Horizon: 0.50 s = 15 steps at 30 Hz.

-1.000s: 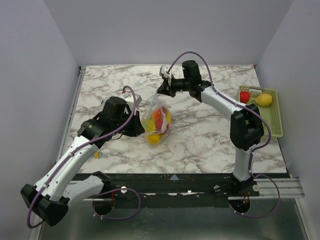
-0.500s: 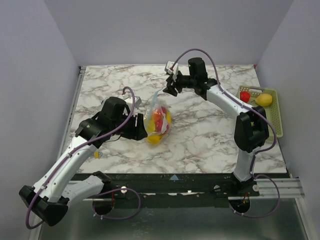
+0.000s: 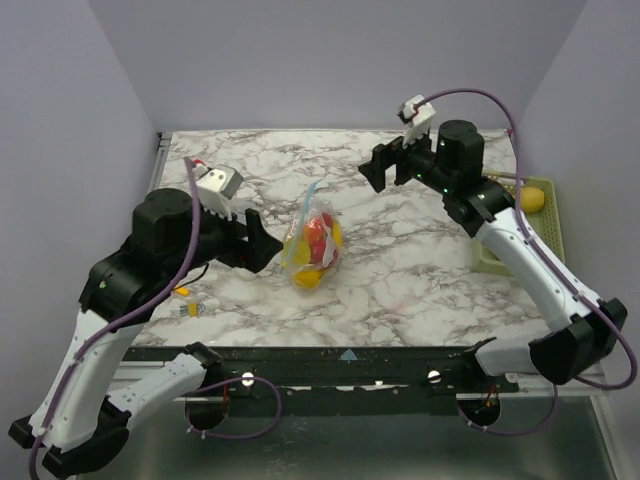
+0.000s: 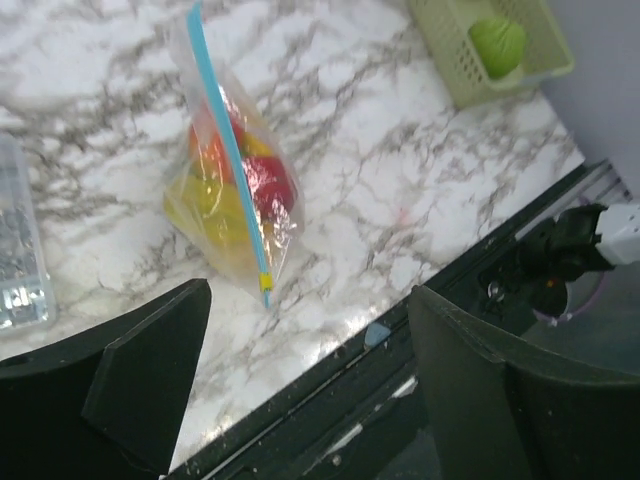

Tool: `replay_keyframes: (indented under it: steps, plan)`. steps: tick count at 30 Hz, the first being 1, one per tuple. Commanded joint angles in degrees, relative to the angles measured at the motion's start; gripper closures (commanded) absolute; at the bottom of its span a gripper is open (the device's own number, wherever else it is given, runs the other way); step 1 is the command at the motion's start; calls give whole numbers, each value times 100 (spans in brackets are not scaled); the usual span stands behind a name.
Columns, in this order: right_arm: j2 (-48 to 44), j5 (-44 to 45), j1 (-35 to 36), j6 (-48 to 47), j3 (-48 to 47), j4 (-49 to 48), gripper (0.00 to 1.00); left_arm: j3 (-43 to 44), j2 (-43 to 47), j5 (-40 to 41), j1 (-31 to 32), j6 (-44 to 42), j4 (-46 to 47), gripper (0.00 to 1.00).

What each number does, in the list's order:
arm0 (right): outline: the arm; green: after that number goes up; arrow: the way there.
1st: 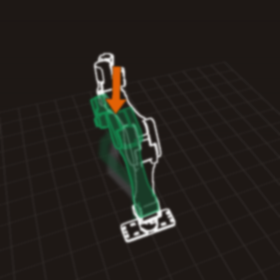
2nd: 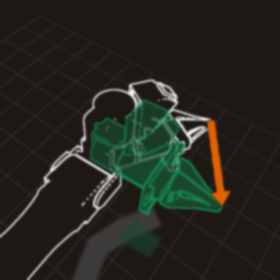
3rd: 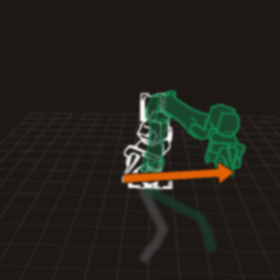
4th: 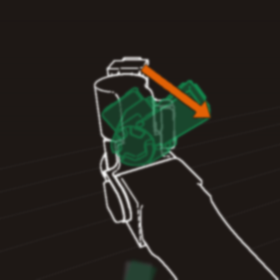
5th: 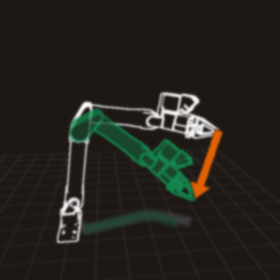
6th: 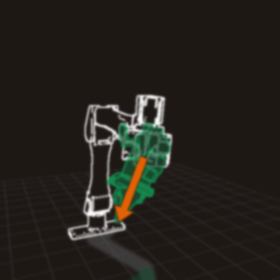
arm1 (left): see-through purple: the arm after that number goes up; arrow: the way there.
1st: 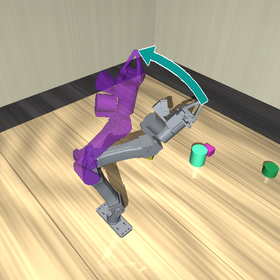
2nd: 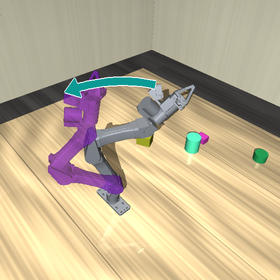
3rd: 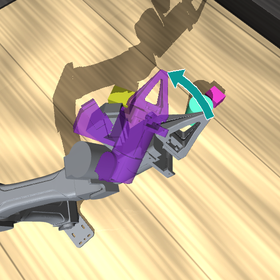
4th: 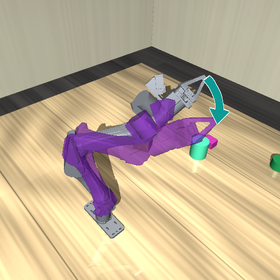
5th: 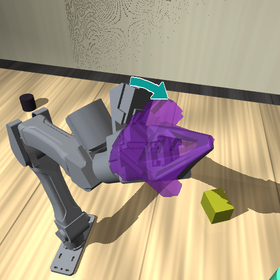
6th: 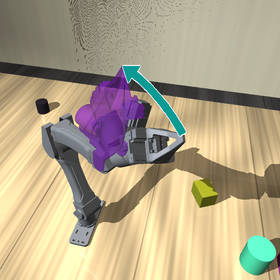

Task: Place the food in the zip-top bag and seal the zipper
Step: Reset both arms

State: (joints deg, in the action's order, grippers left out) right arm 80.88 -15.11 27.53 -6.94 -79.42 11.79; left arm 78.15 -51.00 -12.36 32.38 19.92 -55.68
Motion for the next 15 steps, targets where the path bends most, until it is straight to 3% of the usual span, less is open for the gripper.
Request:
replay_keyframes:
  steps: [1,6,15]
  plan:
    - [-1026,1228,-2,1647,290,912,0,722,534,569,33,-81,25,15]
    - [-2564,2387,-2,2653,899,1163,0,832,1117,901,34,40,558,5]
    - [-3926,3499,-2,3349,429,2193,0,842,1904,1336,34,32,1098,1]
